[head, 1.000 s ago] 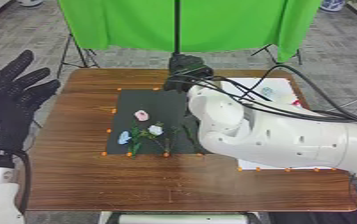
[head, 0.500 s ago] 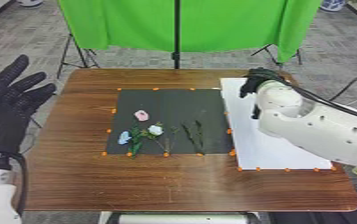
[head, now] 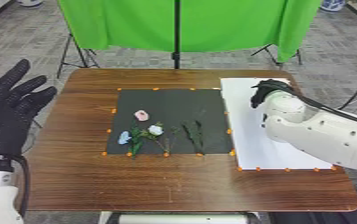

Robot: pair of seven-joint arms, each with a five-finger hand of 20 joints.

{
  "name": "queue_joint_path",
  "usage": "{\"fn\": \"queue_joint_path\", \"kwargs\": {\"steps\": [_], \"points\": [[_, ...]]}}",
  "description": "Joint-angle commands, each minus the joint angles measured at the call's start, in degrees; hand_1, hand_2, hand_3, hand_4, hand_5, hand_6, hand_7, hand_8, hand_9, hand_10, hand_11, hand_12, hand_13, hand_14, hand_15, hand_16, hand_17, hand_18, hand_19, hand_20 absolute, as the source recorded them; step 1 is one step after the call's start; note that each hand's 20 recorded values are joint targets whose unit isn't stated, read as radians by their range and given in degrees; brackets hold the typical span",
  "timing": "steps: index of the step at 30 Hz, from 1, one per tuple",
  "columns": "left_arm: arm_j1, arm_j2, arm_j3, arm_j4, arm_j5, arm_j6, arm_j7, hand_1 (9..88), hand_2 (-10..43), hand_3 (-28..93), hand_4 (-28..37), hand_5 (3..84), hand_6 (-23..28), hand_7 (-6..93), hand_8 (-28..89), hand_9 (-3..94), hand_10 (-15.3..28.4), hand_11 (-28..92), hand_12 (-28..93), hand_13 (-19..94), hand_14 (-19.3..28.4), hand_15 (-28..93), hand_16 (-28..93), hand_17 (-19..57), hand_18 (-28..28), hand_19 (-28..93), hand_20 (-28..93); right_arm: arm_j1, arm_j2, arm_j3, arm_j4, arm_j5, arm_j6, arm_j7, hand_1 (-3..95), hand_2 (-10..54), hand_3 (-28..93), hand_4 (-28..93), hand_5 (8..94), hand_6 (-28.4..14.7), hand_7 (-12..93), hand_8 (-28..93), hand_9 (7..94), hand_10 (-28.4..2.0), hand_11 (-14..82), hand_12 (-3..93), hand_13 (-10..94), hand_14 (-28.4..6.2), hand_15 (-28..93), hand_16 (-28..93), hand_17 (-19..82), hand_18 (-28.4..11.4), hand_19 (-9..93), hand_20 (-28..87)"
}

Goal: Arrange flowers

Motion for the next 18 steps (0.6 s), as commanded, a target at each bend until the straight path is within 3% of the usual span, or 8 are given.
{"fn": "queue_joint_path", "kwargs": {"steps": [1, 2, 3, 10, 13, 15, 18], "points": [[-1.72, -1.01, 1.47, 1.14, -0.57, -0.66, 0.33, 19.8, 7.4, 76, -28.3, 31.9, 7.0, 10.9, -8, 29.3, 18.4, 25, 12, 24, 27.5, 54, -10, -8.5, 24.3, 58, 12, 5.15, -4.15, -5.38, 4.24, 0.44, 1.48, -0.98, 33.1, -8.7, 77, -26, 47.5, 0.0, 16, -13, 57.8, -18.0, 13.8, 13.3, 65, -12.7, 56, 11, 31, -23.3, 85, 5], [-1.18, -1.12, 1.36, 0.99, -0.68, -0.64, 0.81, 19.8, 7.4, 76, -28.3, 31.9, 7.0, 10.9, -8, 29.3, 18.4, 25, 12, 24, 27.5, 54, -10, -8.5, 24.3, 58, 12, 4.15, -4.6, -3.8, 4.62, -0.02, 0.22, -1.28, 33.1, -8.7, 77, -26, 47.0, 0.3, 17, -13, 57.9, -17.9, 13.9, 13.3, 65, -12.5, 57, 11, 31, -23.2, 85, 5], [-1.16, -1.15, 1.03, 0.91, -0.41, -0.86, 0.15, 19.9, 7.4, 76, -28.3, 31.9, 7.0, 11.0, -8, 29.3, 18.4, 25, 12, 24, 27.5, 54, -10, -8.5, 24.3, 58, 12, 3.29, -5.17, -2.73, 5.19, -0.26, -0.9, -1.28, 33.2, -8.7, 77, -26, 46.9, 0.3, 17, -13, 58.1, -17.8, 14.0, 13.3, 66, -12.3, 57, 11, 31, -23.1, 85, 5], [-1.43, -1.17, 0.9, 0.76, -0.18, -0.98, 0.4, 19.9, 7.5, 76, -28.3, 31.9, 7.1, 11.0, -8, 29.3, 18.5, 25, 12, 24, 27.4, 54, -10, -8.5, 24.3, 58, 12, 2.99, -4.43, -4.46, 5.52, 1.12, 2.05, 0.46, 34.7, -8.8, 76, -26, 51.6, 0.5, 17, -13, 62.9, -15.7, 15.0, 13.3, 69, -11.3, 56, 11, 32, -23.0, 85, 6], [-0.71, -1.5, 0.52, 0.54, 0.02, -1.0, 0.36, 19.9, 7.5, 76, -28.3, 32.0, 7.1, 10.9, -8, 29.3, 18.4, 25, 12, 24, 27.5, 54, -10, -8.5, 24.3, 58, 12, 3.97, -3.94, -7.75, 3.39, -1.85, 5.46, 1.63, 39.6, -9.3, 77, -28, 59.4, 1.4, 18, -14, 68.3, -12.1, 16.0, 13.4, 73, -9.3, 53, 13, 34, -22.0, 84, 7], [-0.67, -1.48, 0.59, 0.54, -0.12, -0.86, 0.57, 19.9, 7.5, 77, -28.3, 32.0, 7.1, 11.0, -8, 29.3, 18.4, 25, 12, 24, 27.5, 54, -10, -8.5, 24.3, 58, 12, 4.74, -3.67, -9.37, 2.39, -2.44, 6.51, 0.98, 45.8, -9.5, 74, -28, 66.1, 1.8, 20, -7, 74.7, -9.7, 15.6, 15.2, 77, -7.3, 51, 16, 35, -20.5, 84, 8], [-0.89, -1.38, 0.74, 0.61, -0.23, -0.83, 0.74, 19.9, 7.5, 77, -28.3, 32.0, 7.1, 11.0, -8, 29.4, 18.4, 25, 12, 24, 27.5, 54, -10, -8.5, 24.3, 58, 12, 4.5, -3.8, -9.55, 1.17, -1.83, 5.72, 2.29, 54.2, -9.5, 68, -28, 74.1, 2.9, 23, -1, 86.1, -6.3, 5.9, 25.8, 82, -4.0, 47, 23, 37, -18.5, 84, 9]]}}
